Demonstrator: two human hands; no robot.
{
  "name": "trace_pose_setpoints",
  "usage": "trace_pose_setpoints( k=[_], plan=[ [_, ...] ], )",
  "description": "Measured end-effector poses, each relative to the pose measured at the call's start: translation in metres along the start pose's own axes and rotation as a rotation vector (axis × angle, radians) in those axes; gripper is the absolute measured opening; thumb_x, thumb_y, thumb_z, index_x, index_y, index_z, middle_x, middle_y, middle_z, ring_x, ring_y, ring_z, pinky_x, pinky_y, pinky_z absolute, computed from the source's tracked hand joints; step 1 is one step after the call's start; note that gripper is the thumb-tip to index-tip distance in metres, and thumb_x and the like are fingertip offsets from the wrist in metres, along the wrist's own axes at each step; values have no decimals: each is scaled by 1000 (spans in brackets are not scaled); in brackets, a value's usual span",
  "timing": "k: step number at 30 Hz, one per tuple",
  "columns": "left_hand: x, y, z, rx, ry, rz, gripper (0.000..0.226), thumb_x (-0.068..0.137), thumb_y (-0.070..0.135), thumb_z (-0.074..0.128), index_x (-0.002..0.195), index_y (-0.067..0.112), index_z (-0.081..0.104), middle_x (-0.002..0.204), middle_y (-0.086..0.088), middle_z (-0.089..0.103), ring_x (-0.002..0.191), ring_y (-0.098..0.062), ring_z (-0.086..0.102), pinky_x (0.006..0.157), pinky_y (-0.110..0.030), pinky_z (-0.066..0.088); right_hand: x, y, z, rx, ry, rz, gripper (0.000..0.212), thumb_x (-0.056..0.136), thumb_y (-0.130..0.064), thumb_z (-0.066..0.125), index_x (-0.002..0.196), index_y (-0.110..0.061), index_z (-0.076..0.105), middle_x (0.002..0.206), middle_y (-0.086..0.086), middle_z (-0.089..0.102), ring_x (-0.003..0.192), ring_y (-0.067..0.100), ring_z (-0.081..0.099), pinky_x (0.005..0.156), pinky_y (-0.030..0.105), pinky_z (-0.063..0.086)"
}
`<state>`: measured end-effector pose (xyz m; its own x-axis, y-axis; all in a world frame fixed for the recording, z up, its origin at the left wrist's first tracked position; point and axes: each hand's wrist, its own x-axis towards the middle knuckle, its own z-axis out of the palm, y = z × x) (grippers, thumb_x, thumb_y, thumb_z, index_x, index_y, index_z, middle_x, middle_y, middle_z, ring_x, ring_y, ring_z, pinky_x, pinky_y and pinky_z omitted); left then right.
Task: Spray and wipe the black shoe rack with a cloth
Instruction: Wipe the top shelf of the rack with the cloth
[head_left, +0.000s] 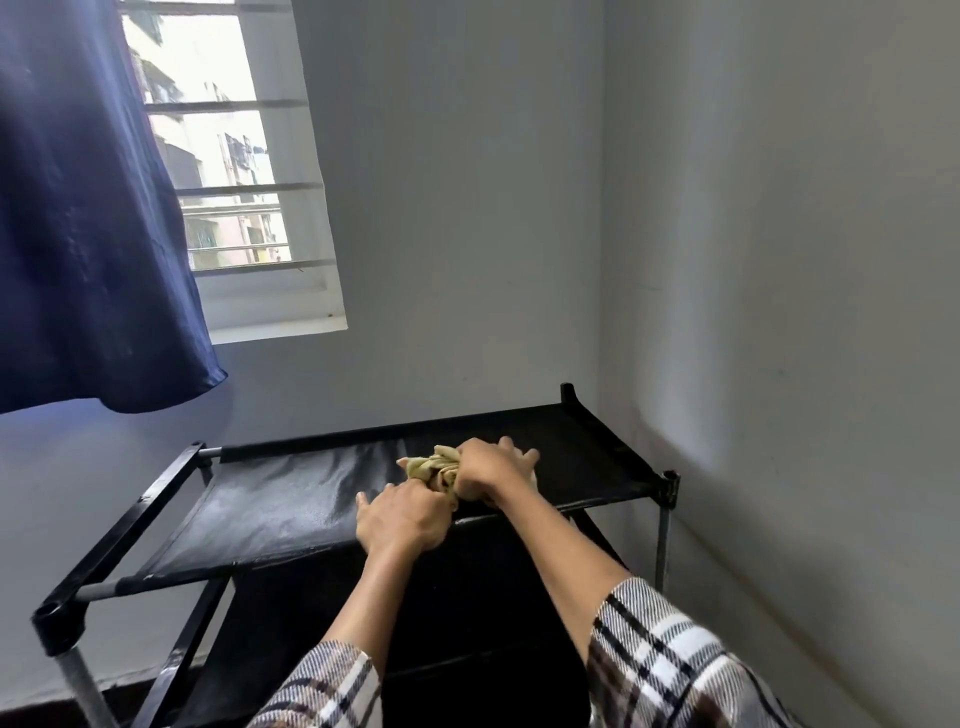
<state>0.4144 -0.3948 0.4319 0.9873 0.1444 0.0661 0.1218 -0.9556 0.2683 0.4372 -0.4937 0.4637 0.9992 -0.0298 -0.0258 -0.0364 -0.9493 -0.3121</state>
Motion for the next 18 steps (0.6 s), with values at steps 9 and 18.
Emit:
trace_pose_setpoints(
  k=[9,18],
  plan=[
    [0,0,-2,-20,-27,13,57,88,23,26,145,20,30,153,1,30,141,-21,25,116,-49,8,-3,72,-24,-62,121,80,36,82,-14,51,118,-20,54,126,5,56,128,27,37,102,52,24],
    [4,0,6,-6,3,3,64,86,24,24,149,16,19,156,-1,22,143,-24,19,117,-46,7,30,50,-8,58,200,236,42,86,-26,55,128,-25,48,135,3,45,131,32,27,99,56,32]
  ],
)
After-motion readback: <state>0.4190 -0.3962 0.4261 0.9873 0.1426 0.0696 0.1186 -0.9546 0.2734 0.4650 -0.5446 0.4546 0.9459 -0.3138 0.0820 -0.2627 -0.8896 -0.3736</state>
